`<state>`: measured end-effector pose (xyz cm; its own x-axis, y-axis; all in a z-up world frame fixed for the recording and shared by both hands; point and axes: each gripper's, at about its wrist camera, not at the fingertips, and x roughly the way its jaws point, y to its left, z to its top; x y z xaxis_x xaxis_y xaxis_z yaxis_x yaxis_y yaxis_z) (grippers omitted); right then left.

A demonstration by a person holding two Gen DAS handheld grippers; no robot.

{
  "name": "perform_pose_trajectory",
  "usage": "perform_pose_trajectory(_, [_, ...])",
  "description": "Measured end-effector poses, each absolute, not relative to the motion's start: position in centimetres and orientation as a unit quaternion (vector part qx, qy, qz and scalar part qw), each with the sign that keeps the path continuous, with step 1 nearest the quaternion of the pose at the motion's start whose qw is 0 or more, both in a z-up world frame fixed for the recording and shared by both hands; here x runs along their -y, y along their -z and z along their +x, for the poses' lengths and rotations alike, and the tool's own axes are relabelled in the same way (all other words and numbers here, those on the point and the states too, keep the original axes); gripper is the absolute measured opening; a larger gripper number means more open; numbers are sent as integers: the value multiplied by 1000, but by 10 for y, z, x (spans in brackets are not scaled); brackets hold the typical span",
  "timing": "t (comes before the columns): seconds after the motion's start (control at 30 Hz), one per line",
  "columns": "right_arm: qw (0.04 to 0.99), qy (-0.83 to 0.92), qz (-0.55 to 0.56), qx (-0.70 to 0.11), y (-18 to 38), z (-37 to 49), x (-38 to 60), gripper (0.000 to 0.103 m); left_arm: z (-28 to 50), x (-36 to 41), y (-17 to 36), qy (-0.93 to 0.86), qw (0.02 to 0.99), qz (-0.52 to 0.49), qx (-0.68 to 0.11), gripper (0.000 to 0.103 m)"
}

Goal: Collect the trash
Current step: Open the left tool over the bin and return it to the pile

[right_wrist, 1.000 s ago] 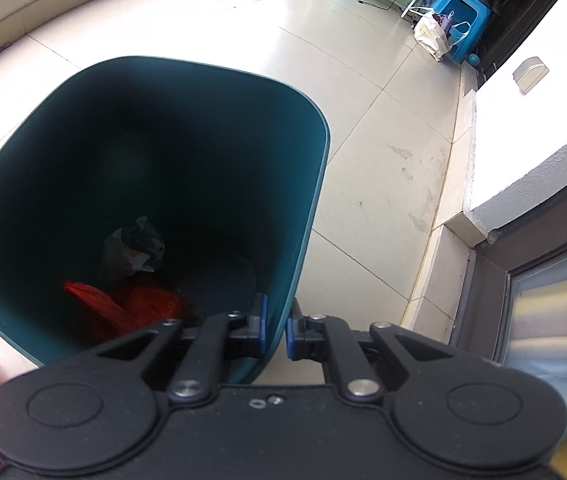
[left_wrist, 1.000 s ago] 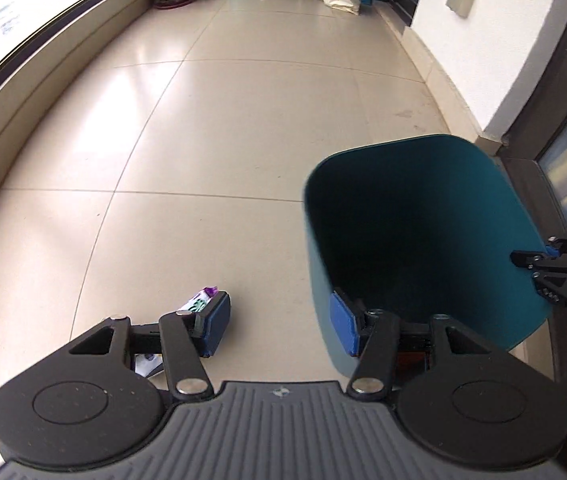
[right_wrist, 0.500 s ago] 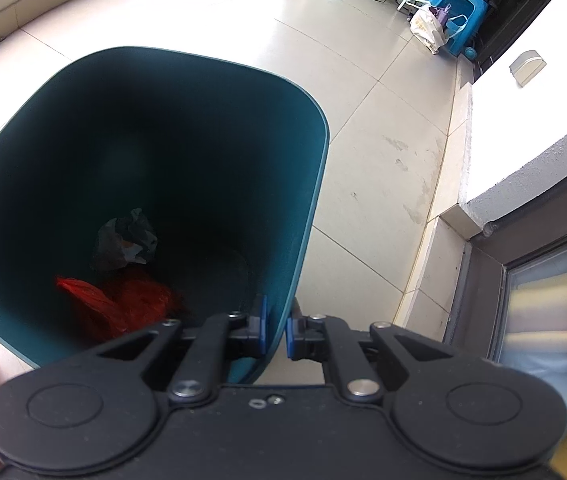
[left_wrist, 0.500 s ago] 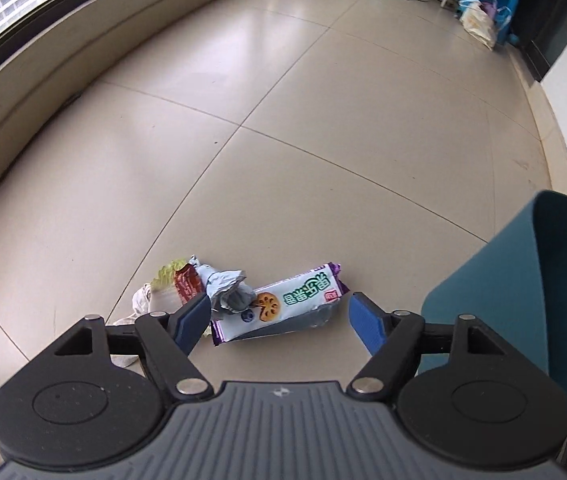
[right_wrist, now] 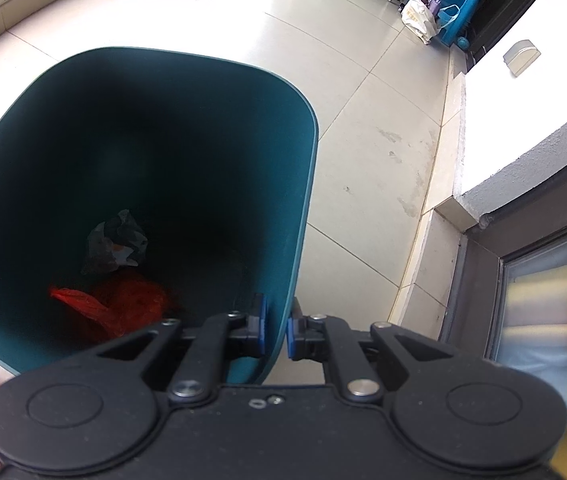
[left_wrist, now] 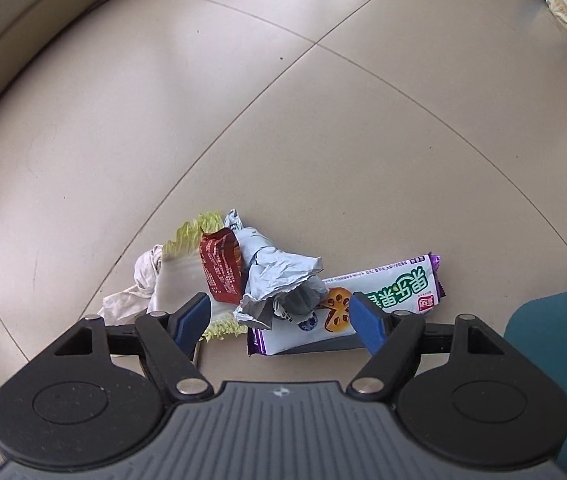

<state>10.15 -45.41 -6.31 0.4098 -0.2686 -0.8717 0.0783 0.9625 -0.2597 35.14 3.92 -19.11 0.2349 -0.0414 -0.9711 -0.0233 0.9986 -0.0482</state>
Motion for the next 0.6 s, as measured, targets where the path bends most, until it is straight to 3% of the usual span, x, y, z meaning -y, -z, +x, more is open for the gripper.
perform_pose_trajectory(0.33, [827,119,-87,-542,67,102,456,10,374,-34,227,-19,771,-29,-636,74])
perform_pose_trajectory(0.4, [826,122,-86,-544,67,102,457,10,375,-34,231,-25,770,-24,-638,62])
perform_pose_trajectory(0.53, [824,125,-87,-546,69,102,459,11,375,-38,236,-27,764,-31,-644,49])
perform_pose_trajectory(0.6, [824,125,-87,-546,69,104,460,11,373,-38,234,-30,767,-25,-640,32])
